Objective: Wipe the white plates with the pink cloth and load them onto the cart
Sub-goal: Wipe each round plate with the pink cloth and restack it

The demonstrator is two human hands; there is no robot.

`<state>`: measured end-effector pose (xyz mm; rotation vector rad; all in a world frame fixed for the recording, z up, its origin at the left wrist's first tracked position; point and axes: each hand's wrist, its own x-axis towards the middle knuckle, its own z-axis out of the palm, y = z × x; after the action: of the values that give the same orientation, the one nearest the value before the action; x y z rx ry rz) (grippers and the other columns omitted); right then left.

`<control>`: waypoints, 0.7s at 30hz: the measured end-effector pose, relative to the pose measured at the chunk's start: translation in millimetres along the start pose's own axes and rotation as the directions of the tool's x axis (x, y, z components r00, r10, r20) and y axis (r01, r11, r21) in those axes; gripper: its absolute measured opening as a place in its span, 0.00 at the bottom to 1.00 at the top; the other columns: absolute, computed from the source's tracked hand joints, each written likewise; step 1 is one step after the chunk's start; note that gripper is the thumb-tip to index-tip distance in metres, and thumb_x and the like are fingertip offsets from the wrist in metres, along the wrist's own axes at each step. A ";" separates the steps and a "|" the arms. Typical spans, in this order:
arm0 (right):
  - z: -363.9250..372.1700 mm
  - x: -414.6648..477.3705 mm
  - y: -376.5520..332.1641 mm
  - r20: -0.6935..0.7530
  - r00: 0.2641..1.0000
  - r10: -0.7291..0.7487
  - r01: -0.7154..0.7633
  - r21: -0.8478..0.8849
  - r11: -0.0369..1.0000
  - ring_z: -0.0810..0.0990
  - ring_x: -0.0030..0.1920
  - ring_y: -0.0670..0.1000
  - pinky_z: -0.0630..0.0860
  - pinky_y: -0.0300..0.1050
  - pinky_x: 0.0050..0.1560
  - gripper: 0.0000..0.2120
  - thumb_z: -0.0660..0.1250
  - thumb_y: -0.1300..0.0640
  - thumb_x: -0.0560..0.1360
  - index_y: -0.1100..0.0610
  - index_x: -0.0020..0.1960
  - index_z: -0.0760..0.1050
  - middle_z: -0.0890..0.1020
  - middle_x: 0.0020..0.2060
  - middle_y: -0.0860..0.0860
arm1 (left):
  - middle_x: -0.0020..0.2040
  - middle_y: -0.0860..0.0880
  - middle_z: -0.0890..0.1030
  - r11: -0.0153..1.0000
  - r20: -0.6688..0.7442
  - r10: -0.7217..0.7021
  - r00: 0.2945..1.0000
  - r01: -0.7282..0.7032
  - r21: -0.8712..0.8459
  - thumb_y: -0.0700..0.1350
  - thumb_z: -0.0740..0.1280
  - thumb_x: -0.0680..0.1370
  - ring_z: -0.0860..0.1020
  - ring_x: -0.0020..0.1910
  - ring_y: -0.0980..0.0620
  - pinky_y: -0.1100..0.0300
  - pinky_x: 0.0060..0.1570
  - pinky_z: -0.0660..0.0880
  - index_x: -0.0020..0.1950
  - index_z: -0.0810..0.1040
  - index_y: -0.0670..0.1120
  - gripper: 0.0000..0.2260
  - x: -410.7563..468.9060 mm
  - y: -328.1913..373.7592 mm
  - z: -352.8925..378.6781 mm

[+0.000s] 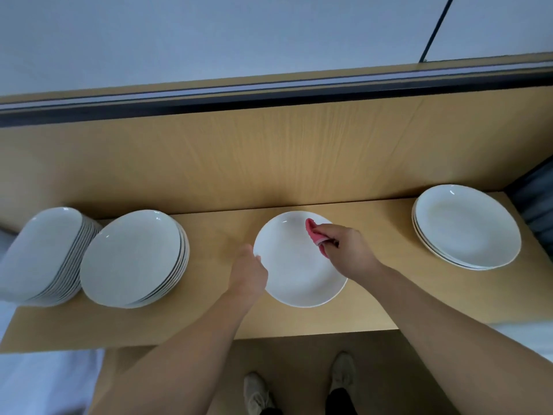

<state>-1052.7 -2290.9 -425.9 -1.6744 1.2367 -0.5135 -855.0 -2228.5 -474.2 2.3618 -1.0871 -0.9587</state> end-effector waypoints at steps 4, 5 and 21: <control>15.7 6.1 4.7 0.014 1.000 -0.023 0.024 -0.073 0.997 0.71 0.36 0.40 0.65 0.29 0.42 0.13 0.56 0.70 0.77 0.64 0.51 0.79 0.74 0.33 0.37 | 0.50 0.47 0.76 0.999 0.018 -0.023 1.000 0.024 -0.033 0.41 0.56 0.82 0.76 0.47 0.46 0.57 0.43 0.72 0.58 0.69 0.43 0.07 2.8 -10.3 2.5; 18.7 7.9 5.3 0.022 0.999 -0.029 0.031 -0.086 0.996 0.71 0.36 0.40 0.65 0.29 0.42 0.12 0.57 0.69 0.77 0.63 0.49 0.79 0.73 0.33 0.38 | 0.50 0.47 0.75 0.999 0.022 -0.026 0.999 0.027 -0.038 0.42 0.56 0.82 0.76 0.48 0.46 0.57 0.43 0.72 0.58 0.69 0.43 0.07 3.1 -11.7 3.5; 96.5 58.2 26.8 0.155 0.988 0.001 0.081 -0.522 0.849 0.63 0.70 0.56 0.71 0.50 0.64 0.18 0.59 0.63 0.77 0.55 0.65 0.72 0.67 0.70 0.52 | 0.34 0.50 0.79 0.995 0.217 0.103 0.971 -0.104 -0.007 0.43 0.52 0.82 0.78 0.31 0.53 0.61 0.35 0.75 0.47 0.75 0.51 0.13 12.1 -22.3 -14.0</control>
<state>-968.1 -2301.1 -504.4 -2.1582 1.3060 -0.0563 -827.7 -2223.1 -482.3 2.2183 -1.2803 -1.1976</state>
